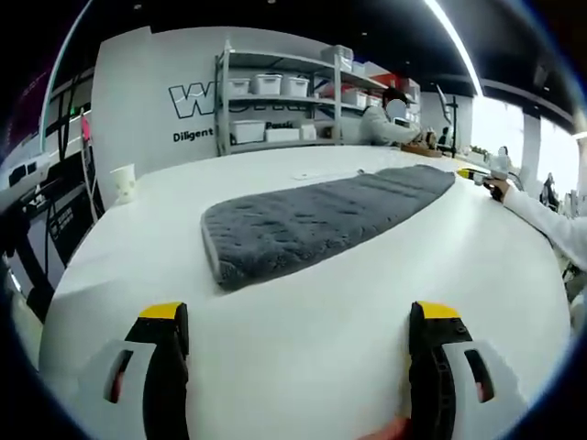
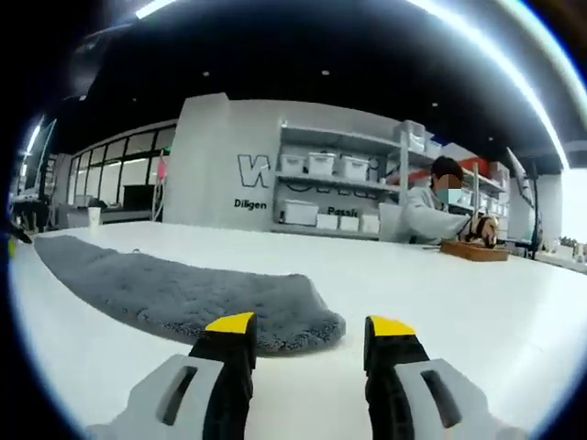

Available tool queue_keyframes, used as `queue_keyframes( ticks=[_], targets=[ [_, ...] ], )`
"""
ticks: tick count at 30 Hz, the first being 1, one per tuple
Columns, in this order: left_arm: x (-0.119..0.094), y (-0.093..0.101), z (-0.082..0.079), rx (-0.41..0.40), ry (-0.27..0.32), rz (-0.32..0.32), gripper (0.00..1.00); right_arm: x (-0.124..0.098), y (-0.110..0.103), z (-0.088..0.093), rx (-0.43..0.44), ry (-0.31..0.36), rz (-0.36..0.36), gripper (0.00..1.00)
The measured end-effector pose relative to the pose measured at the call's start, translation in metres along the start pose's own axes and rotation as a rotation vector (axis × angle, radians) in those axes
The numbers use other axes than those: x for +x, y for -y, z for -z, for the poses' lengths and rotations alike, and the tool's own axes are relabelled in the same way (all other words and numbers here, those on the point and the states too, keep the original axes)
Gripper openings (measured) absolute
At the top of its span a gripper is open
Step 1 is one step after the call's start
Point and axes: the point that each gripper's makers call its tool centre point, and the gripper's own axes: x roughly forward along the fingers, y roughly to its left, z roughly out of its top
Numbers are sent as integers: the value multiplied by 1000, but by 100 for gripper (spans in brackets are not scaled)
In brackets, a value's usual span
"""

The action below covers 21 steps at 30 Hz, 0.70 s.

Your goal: Open the folded towel by lifting each exposed corner and separating the folded layers until the towel lies flat within the target outline without major curled edges

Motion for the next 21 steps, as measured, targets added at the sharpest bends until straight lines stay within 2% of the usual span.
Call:
queue_keyframes(
  ticks=[13,17,21],
  targets=[
    [1,1,-2,-5,10,13,99,-13,-27,-3,-5,21,-121,68],
    [1,3,-2,-7,14,20,99,-18,-37,-5,29,24,-163,77],
    [1,5,-3,-5,16,29,99,-23,-42,-4,43,21,-178,81]
  ],
)
